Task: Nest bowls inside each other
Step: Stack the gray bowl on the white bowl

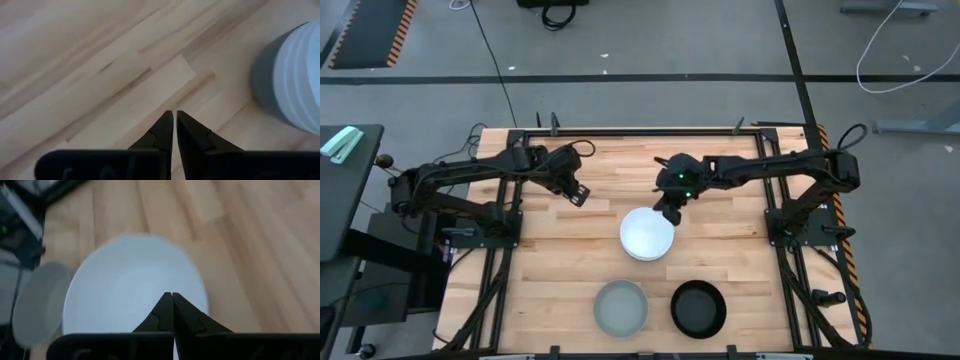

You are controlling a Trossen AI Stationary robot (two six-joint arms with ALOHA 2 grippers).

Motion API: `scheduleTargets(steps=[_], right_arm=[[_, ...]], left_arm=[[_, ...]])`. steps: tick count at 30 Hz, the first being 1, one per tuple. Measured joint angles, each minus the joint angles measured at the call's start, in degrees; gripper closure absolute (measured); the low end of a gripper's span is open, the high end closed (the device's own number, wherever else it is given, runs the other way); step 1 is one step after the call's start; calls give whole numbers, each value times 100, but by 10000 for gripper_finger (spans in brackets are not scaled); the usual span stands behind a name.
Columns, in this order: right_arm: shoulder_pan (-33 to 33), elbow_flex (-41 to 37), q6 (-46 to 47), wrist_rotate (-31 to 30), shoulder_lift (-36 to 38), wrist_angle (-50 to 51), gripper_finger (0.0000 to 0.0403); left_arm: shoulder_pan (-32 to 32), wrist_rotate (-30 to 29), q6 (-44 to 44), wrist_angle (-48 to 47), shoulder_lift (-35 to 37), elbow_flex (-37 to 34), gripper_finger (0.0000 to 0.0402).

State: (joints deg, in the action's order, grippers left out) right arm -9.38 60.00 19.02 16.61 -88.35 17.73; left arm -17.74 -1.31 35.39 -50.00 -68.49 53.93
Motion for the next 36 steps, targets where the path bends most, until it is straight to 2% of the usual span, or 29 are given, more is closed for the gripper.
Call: scheduleTargets(steps=[7, 13, 18, 23, 30, 36], right_arm=[[648, 323, 87, -376, 470, 1619, 402], [1185, 329, 756, -786, 1243, 2567, 389], [1576, 329, 1299, -1059, 1670, 2829, 385], [1818, 329, 1596, -1114, 1768, 3131, 385], [2152, 326, 1707, -1341, 1690, 3373, 384], [2475, 326, 1907, -1469, 1638, 3585, 384]], left_arm=[[583, 361, 365, -333, -2, 0, 377], [1501, 654, 1287, -206, -2, 0, 389], [2412, 691, 2278, 427, -2, 0, 381], [3157, 646, 3168, 935, -200, -3, 369], [3917, 691, 4070, 1437, -919, 17, 365], [4259, 727, 4638, 2082, -1412, 18, 365]])
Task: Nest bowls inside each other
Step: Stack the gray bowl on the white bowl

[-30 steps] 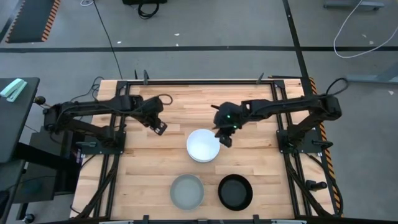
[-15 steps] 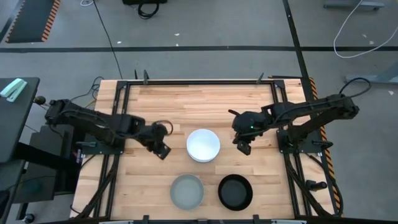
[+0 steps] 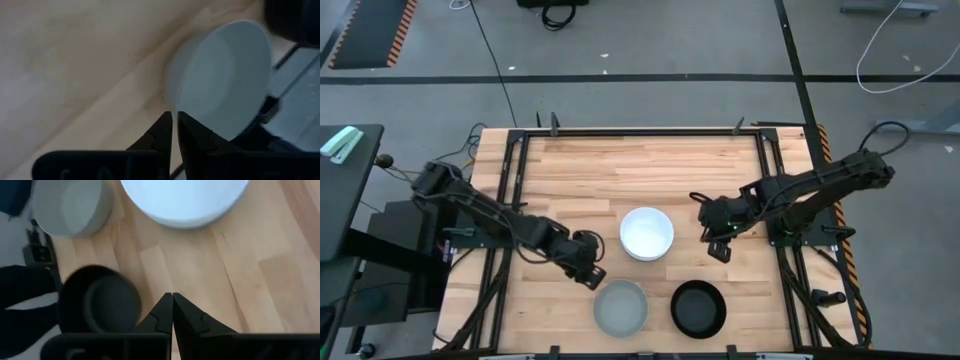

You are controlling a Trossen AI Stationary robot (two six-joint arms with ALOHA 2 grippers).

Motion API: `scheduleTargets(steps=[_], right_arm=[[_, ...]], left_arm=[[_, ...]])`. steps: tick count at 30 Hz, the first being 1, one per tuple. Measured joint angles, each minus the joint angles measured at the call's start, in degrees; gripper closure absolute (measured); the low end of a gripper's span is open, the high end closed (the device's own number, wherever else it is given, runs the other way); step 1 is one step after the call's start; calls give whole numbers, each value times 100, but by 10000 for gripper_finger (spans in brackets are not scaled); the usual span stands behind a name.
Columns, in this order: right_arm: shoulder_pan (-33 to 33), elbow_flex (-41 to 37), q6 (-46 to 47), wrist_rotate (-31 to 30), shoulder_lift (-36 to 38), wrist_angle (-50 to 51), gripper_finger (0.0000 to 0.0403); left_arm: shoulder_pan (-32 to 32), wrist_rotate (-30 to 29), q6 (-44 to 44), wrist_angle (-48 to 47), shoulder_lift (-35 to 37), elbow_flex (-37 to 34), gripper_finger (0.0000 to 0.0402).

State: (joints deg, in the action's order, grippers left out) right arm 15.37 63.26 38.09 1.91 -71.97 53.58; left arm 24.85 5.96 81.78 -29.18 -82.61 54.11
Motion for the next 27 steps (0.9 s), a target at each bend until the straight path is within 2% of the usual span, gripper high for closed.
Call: scheduleTargets(steps=[5, 12, 20, 27], right_arm=[[241, -2, 195, -133, -28, 154, 384], [512, -2, 378, -360, -69, 334, 384], [688, -2, 450, -492, -100, 368, 384], [733, -2, 525, -533, -100, 355, 384]], left_arm=[[82, -3, 308, 11, -230, 100, 370], [82, -11, 168, -20, -724, 645, 372], [111, 332, 162, -349, -1276, 982, 368], [102, 153, 263, -594, -1339, 983, 365]])
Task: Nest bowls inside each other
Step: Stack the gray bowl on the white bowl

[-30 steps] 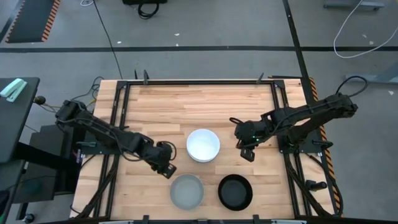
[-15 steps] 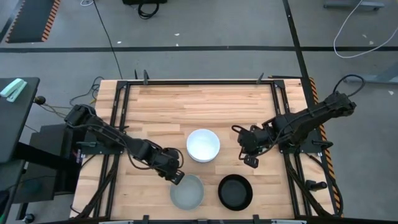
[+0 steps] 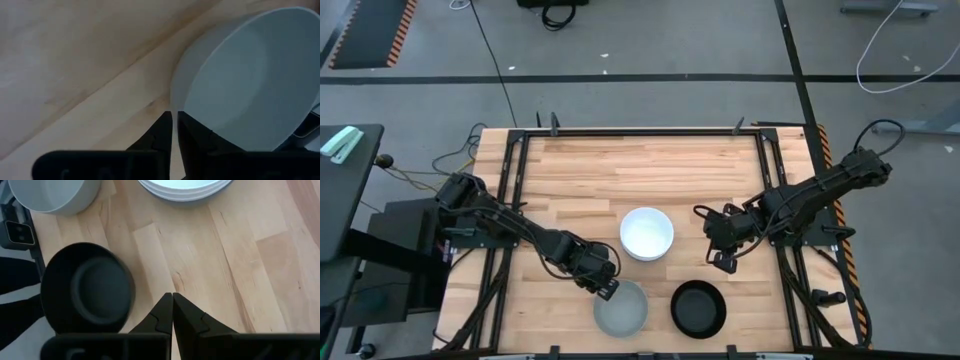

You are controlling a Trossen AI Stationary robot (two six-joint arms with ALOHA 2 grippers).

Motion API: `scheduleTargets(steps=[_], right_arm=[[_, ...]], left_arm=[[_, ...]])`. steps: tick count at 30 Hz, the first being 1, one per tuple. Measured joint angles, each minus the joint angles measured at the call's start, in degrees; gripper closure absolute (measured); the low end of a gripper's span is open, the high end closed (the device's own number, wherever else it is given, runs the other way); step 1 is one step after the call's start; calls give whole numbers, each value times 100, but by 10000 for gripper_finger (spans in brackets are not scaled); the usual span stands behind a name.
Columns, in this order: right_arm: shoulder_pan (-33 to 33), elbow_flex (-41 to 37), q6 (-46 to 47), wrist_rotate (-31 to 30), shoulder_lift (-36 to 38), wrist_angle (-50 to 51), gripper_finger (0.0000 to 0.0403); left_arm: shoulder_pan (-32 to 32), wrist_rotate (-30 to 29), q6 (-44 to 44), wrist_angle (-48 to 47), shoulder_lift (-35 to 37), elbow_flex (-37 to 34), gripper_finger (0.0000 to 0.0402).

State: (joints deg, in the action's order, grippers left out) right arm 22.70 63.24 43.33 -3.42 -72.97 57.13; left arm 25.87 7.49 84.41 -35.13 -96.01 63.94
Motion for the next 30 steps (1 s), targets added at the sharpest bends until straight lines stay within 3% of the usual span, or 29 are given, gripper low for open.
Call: scheduleTargets(steps=[14, 21, 30], right_arm=[[0, -67, 2, 0, 0, -7, 384], [0, -203, 21, 0, 1, -2, 384], [0, -293, 26, 0, 2, -66, 384]], left_arm=[[0, -15, 141, 220, -134, -4, 360], [6, -17, 199, 782, -120, -4, 358], [6, -36, 200, 448, -162, -4, 356]])
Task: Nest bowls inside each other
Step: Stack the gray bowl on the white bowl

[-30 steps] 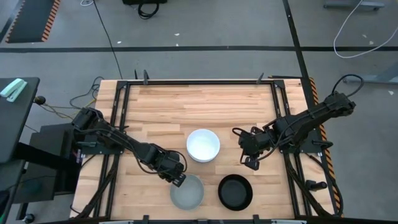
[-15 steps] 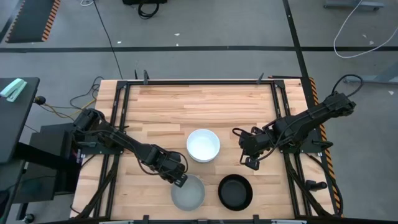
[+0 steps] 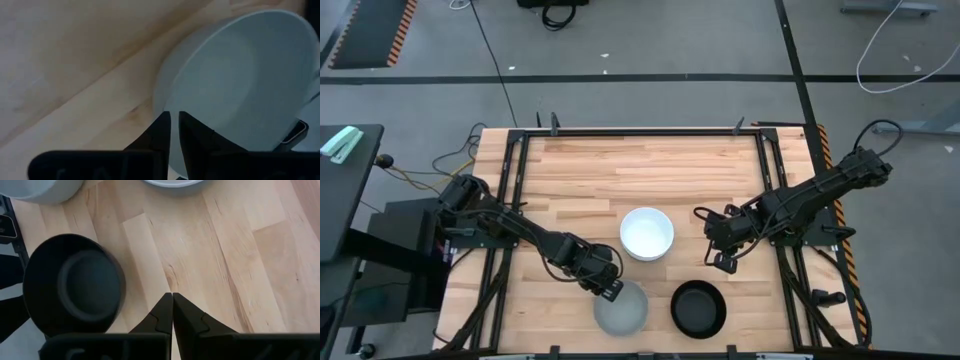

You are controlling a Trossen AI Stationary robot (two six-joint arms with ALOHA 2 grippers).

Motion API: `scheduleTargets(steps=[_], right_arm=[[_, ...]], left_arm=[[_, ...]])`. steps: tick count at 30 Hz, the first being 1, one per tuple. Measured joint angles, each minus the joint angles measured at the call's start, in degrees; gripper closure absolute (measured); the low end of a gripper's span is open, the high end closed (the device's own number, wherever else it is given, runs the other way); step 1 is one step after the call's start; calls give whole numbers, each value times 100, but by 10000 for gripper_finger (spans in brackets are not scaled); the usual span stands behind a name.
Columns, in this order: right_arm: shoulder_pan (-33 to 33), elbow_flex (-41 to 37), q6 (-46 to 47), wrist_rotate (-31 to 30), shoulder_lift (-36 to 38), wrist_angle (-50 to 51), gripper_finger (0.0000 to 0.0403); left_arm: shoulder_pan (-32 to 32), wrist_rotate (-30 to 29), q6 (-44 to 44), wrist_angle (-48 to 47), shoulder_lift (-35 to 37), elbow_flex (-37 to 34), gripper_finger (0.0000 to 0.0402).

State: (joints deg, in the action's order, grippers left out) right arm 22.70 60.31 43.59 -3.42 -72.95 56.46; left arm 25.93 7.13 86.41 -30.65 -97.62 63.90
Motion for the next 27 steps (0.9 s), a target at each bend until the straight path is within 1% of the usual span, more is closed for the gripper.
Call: scheduleTargets(steps=[12, 20, 27], right_arm=[[0, 0, -21, 0, 0, -70, 384], [0, 0, -23, 0, 0, -70, 384], [0, 0, -44, -50, 0, -85, 384]], left_arm=[[-67, -89, -7, -51, 5, 0, 354], [-101, -104, -13, -825, 11, 0, 353], [-131, -189, -74, -890, 11, 0, 355]])
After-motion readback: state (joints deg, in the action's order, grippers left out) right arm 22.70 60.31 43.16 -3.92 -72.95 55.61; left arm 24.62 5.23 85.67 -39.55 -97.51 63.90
